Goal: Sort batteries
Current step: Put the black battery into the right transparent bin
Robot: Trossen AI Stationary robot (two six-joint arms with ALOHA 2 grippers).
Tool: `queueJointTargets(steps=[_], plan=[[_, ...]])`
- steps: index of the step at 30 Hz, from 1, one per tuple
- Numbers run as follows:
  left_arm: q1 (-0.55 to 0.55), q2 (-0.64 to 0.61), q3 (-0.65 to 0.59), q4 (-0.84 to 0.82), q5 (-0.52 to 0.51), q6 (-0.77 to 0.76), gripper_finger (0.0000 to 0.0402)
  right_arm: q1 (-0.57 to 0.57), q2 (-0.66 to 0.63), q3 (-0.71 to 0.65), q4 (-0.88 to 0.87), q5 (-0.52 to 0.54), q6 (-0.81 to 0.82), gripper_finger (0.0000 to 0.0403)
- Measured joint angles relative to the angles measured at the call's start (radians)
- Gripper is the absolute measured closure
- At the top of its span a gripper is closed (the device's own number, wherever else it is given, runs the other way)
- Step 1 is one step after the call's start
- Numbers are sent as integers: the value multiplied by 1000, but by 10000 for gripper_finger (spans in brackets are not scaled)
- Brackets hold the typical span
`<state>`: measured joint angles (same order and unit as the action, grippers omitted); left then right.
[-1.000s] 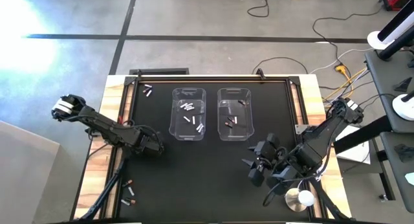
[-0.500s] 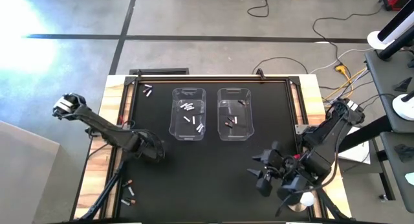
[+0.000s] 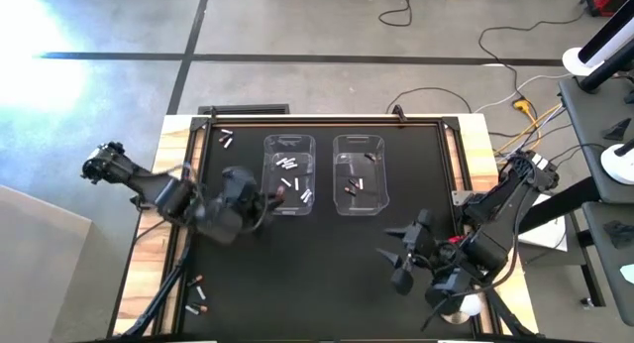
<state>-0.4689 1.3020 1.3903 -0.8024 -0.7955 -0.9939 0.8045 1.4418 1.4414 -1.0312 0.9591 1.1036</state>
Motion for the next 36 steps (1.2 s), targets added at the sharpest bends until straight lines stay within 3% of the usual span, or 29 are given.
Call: queueJointTargets(steps=[3,8,12,16,21,24,28,36], plan=[[74,21,76,98,46,234,352,-23,-3,15,30,42,-86,171],[238,72,120,317,384,552,352,-75,-15,90,90,50,-267,155],[340,147,121,512,586,739,352,-124,-20,160,100,41,-415,140],[417,222,121,660,761,824,352,-163,-33,240,100,35,-521,125],[496,265,121,800,835,877,352,-204,-37,382,101,32,-726,110],[550,287,121,870,930,876,352,-259,-42,460,101,16,-820,106],[600,319,121,944,1039,850,352,-395,-49,528,94,-163,-915,109],[622,332,121,996,1040,887,352,-701,-61,535,94,-494,-1081,127]])
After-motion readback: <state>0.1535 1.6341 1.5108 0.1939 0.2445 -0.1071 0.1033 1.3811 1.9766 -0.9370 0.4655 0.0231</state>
